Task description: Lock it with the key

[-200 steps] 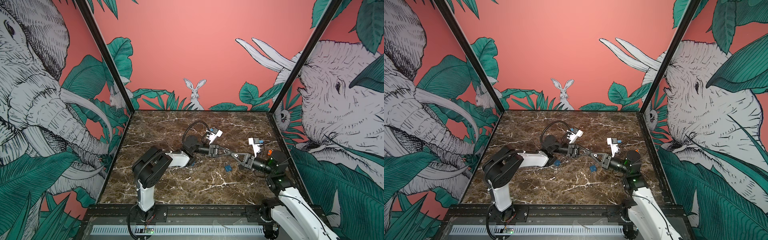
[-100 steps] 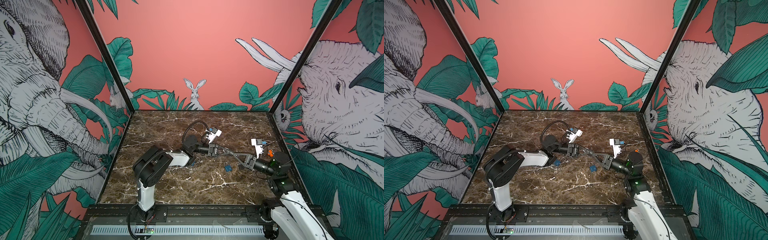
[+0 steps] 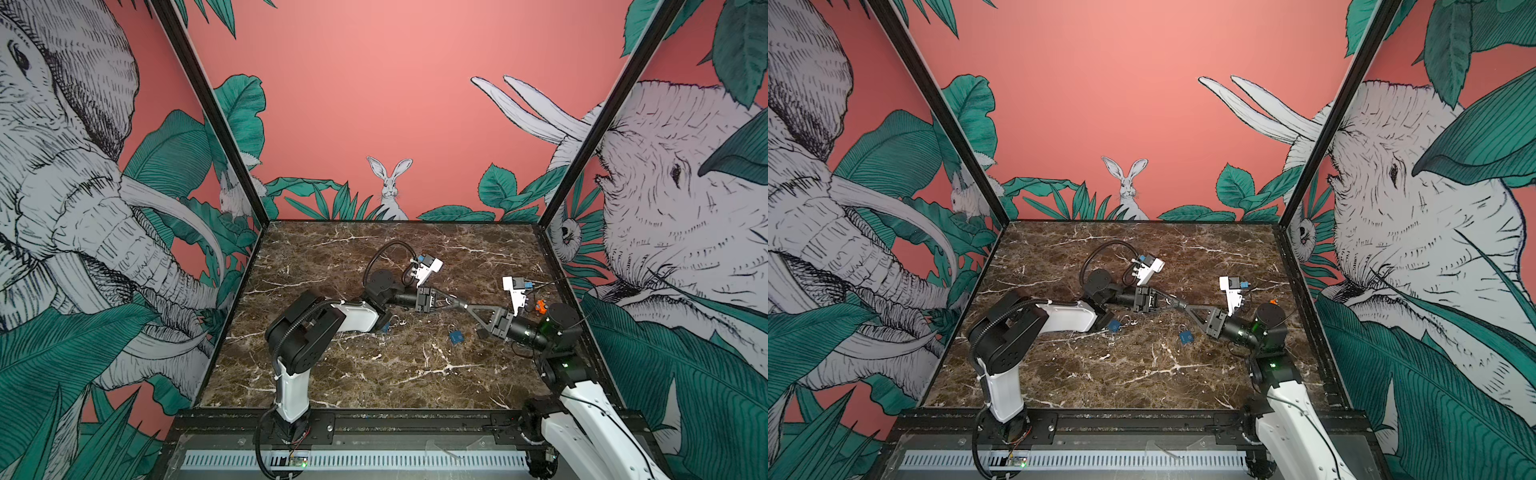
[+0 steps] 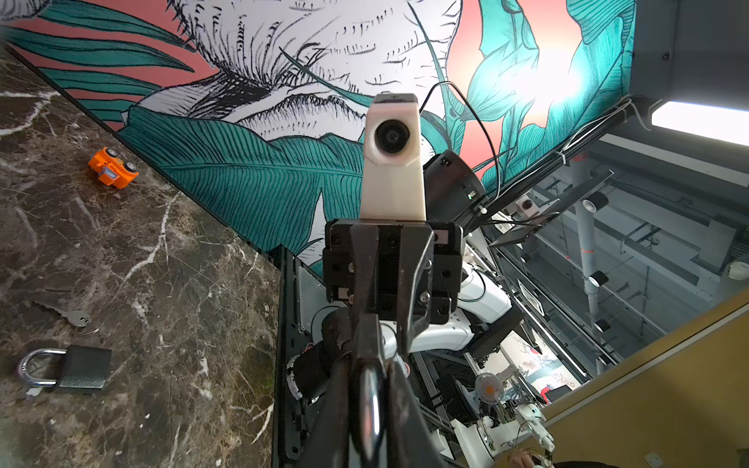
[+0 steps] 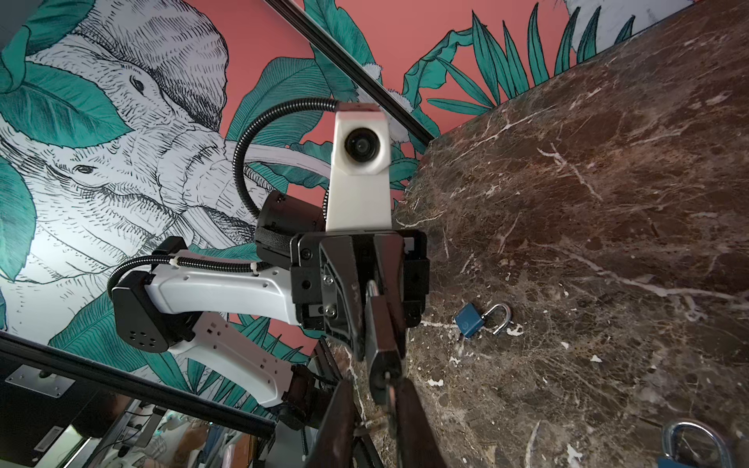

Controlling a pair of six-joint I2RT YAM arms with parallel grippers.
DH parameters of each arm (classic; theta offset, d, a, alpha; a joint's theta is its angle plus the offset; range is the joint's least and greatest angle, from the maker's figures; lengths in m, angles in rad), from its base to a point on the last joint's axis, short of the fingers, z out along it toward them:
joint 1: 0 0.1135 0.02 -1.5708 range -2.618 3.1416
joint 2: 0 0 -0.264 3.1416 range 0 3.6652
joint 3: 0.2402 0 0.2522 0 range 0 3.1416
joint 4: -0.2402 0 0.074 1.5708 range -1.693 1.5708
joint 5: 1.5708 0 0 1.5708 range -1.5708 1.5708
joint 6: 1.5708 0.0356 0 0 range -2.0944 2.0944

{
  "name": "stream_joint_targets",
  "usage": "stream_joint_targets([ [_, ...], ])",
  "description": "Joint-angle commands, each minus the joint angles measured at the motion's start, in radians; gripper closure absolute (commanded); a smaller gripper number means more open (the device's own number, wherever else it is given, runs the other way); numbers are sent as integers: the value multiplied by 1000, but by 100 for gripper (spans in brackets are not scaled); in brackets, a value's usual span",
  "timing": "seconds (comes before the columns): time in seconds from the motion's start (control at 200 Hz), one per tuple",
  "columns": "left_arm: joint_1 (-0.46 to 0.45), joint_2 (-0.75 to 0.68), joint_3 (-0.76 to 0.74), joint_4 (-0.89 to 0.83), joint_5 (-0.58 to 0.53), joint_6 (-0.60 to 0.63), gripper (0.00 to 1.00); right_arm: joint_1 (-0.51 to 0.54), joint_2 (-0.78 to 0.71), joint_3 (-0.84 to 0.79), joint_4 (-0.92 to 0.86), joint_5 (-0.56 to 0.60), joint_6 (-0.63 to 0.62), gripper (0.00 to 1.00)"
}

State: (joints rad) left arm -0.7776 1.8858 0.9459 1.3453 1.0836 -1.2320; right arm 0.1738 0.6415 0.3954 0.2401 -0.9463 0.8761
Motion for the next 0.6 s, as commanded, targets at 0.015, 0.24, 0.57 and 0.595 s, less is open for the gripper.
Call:
stream_joint_targets([
  [0.015, 0, -14, 16, 57, 7, -11, 100, -5, -3, -5, 74, -14, 9, 87],
  [0.24, 0, -6, 23, 57, 4, -11, 100, -4, -18, -15, 56, -13, 8, 92],
  [0.57, 14, -4, 18, 44, 12, 6, 100, -9, -50, -32, 45, -2, 1, 100],
  [0.595, 18, -4, 14, 43, 13, 9, 100, -10, -53, -33, 45, -4, 2, 100],
])
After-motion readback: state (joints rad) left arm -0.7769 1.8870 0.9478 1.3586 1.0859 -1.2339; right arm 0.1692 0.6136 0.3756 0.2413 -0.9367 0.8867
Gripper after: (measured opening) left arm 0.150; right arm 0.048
